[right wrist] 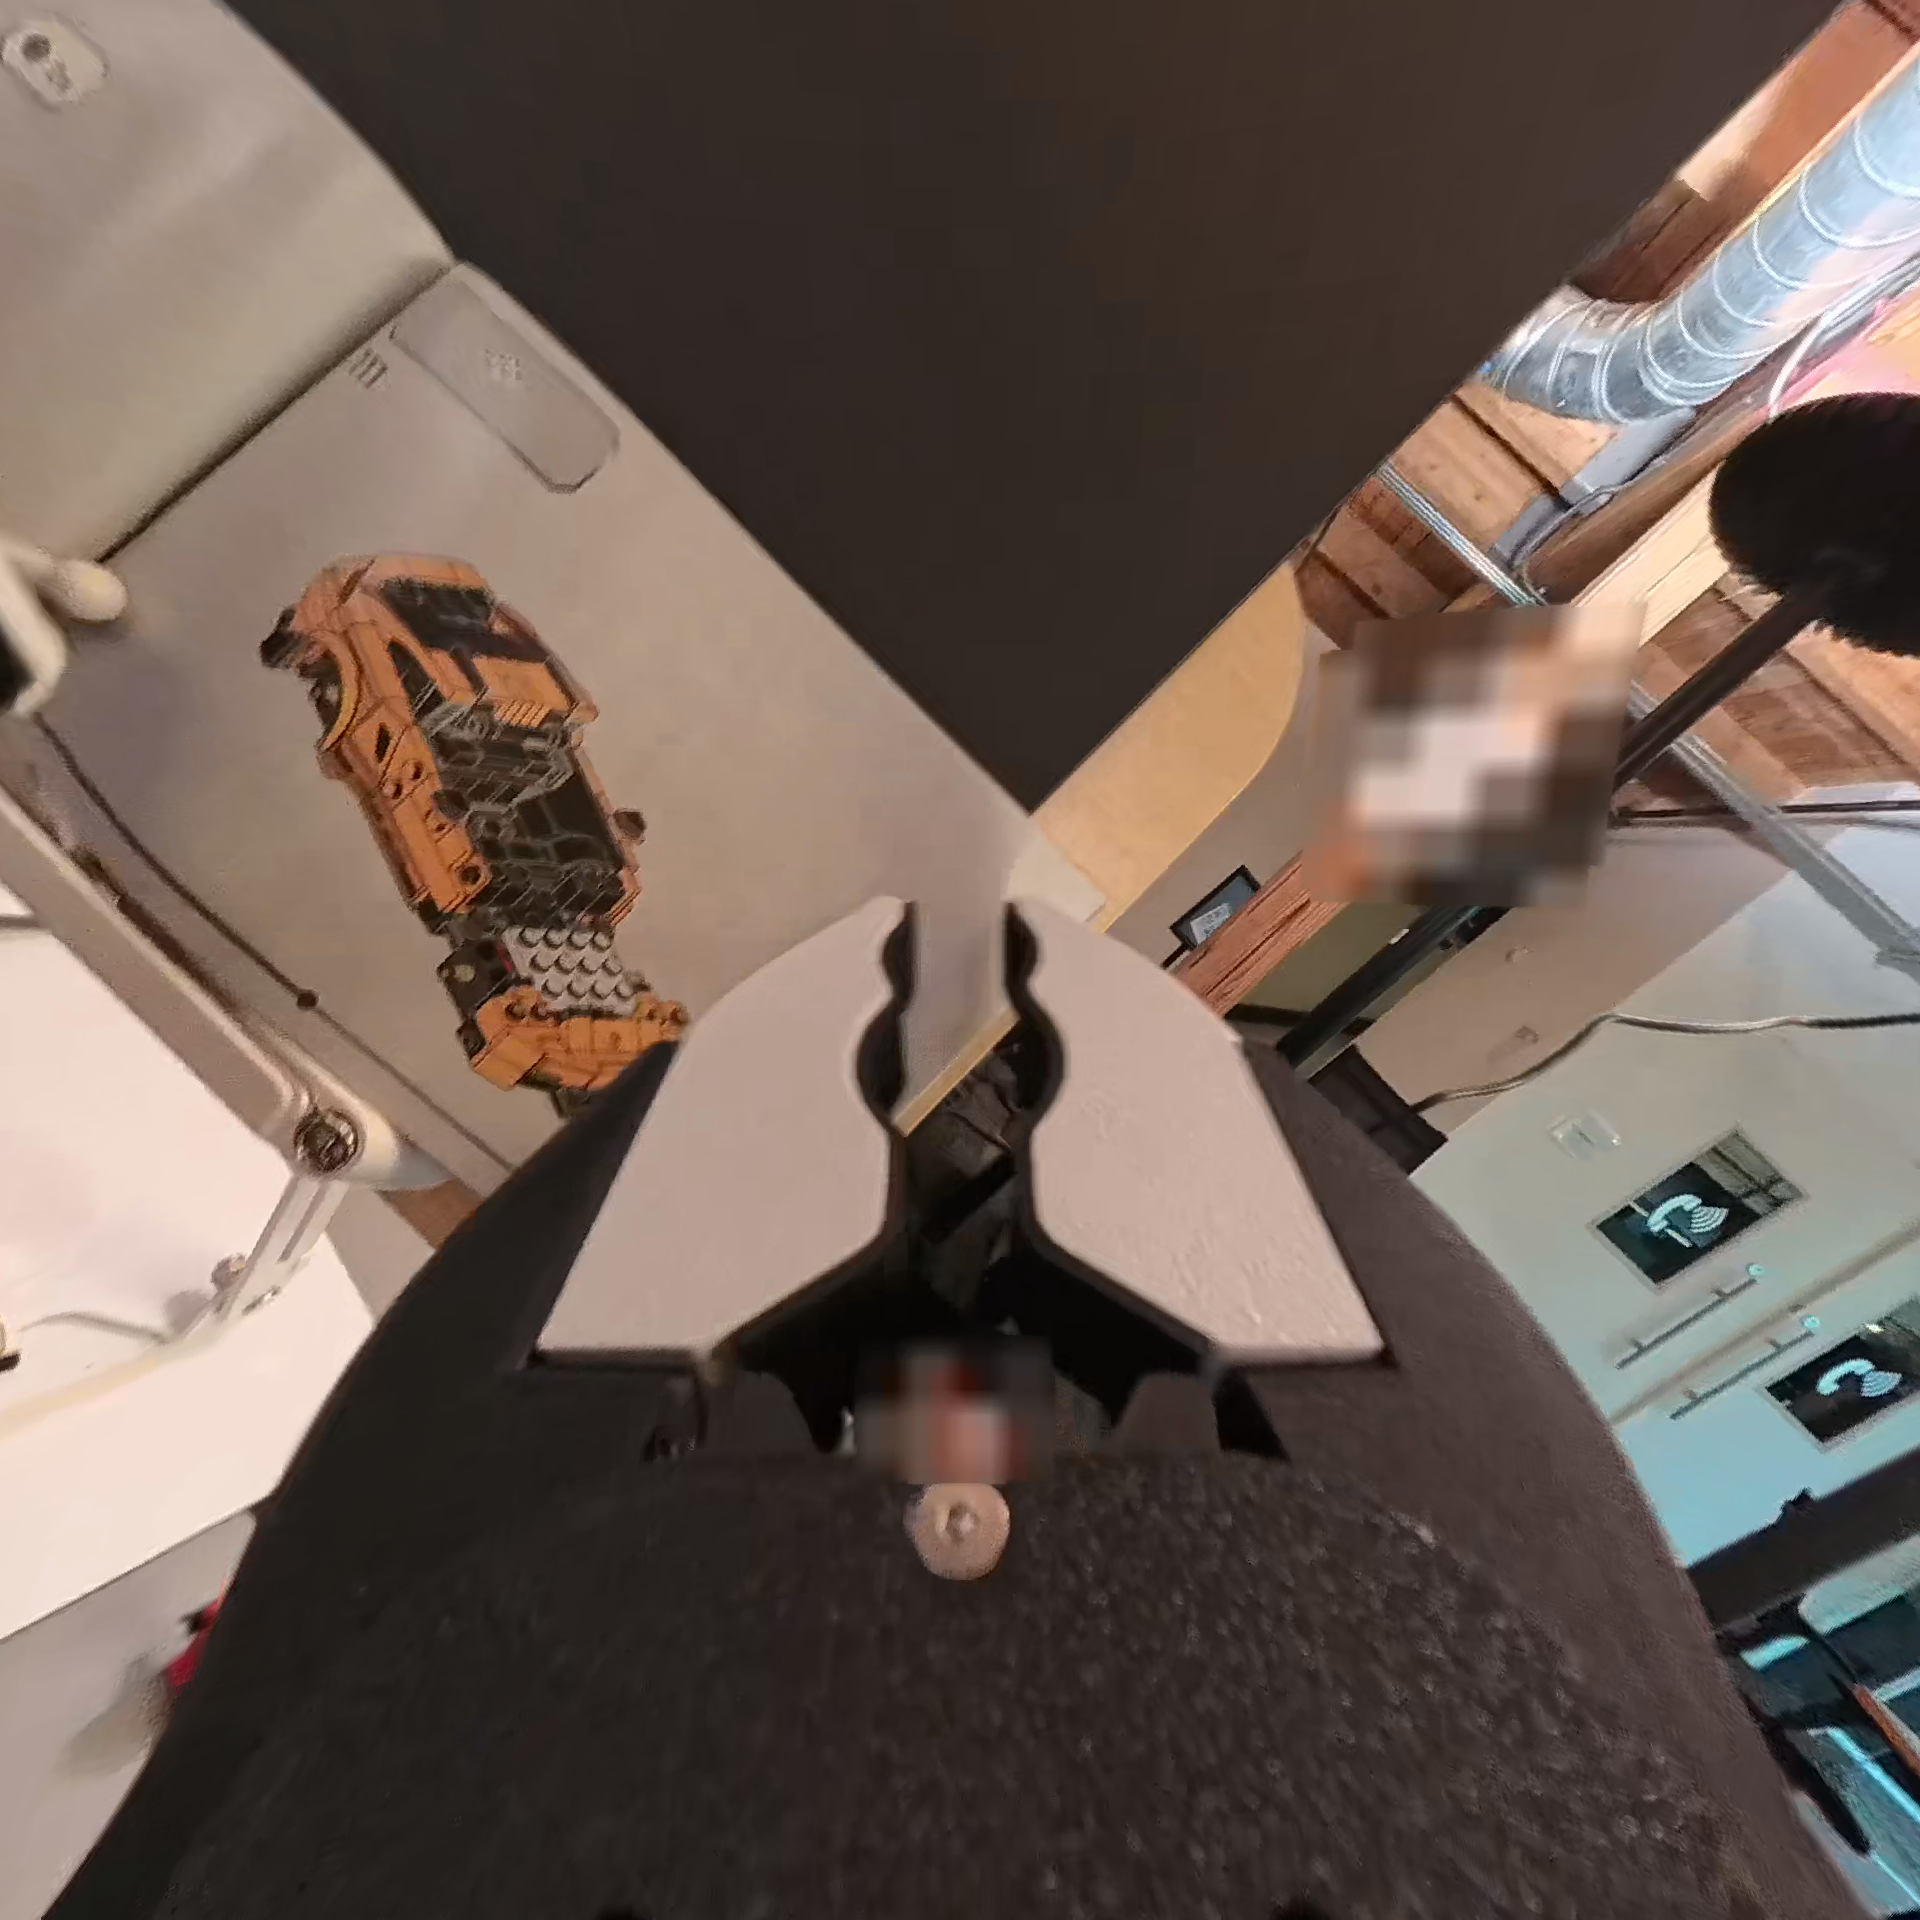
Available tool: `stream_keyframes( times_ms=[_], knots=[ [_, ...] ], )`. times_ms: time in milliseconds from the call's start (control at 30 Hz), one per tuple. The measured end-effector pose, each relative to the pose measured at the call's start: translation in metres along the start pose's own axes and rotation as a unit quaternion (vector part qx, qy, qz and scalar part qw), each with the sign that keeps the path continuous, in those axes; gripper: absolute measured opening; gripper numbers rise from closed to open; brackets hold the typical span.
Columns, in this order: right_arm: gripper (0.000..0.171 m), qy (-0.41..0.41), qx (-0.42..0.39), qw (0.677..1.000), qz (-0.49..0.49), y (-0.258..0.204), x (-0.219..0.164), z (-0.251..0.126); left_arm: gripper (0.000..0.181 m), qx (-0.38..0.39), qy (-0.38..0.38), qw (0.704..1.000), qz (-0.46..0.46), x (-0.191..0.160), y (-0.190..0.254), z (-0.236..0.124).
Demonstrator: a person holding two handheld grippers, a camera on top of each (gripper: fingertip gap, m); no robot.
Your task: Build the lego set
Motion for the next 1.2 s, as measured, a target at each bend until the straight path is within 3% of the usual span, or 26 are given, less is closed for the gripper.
stream_keyframes(
  times_ms=[33,100,267,400,500,533,867,1033,1133,1200],
  knots=[
    [0.032,-0.007,0.006,1.0,0.012,0.003,0.002,0.003,0.009,0.0,0.0,1.0,-0.001,-0.001,0.0,0.001],
    [0.038,-0.037,0.036,0.998,0.043,0.007,0.0,0.014,0.009,-0.002,-0.002,1.0,-0.004,-0.004,0.001,0.004],
    [0.003,-0.041,0.026,0.999,0.022,-0.001,-0.006,0.017,0.009,0.0,-0.005,1.0,0.003,-0.005,0.003,0.0],
    [0.0,-0.028,0.014,0.999,0.011,-0.004,-0.008,0.011,0.009,0.002,0.0,1.0,-0.003,-0.003,0.0,-0.004],
    [0.039,-0.021,0.015,0.999,0.028,0.003,0.0,0.014,0.009,0.0,0.0,1.0,-0.007,-0.005,-0.001,-0.003],
    [0.041,-0.037,0.031,0.998,0.041,0.004,0.0,0.019,0.009,-0.001,-0.001,1.0,-0.008,-0.006,-0.001,-0.002],
    [0.001,-0.038,0.036,0.998,0.035,-0.004,-0.004,0.023,0.009,-0.001,-0.002,1.0,-0.007,-0.008,0.0,-0.003],
    [0.0,-0.03,0.02,0.999,0.033,-0.003,-0.003,0.018,0.009,0.005,0.002,1.0,-0.01,-0.008,-0.002,-0.002],
    [0.042,-0.027,0.012,0.999,0.044,0.002,0.0,0.019,0.009,0.006,0.001,1.0,-0.012,-0.01,-0.003,-0.002],
    [0.045,-0.042,0.026,0.997,0.056,0.001,-0.003,0.025,0.009,0.007,0.001,1.0,-0.014,-0.011,-0.003,-0.002]
  ],
)
Point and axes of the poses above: each gripper's, where its closed fingertips meet, z out along the fingers, x out of its top, y = z × x across the jaws, the point moved 10 cm from there along -z, back along the fingers, and after that the axes turned 1 degree about -z, right-handed, at the moved point
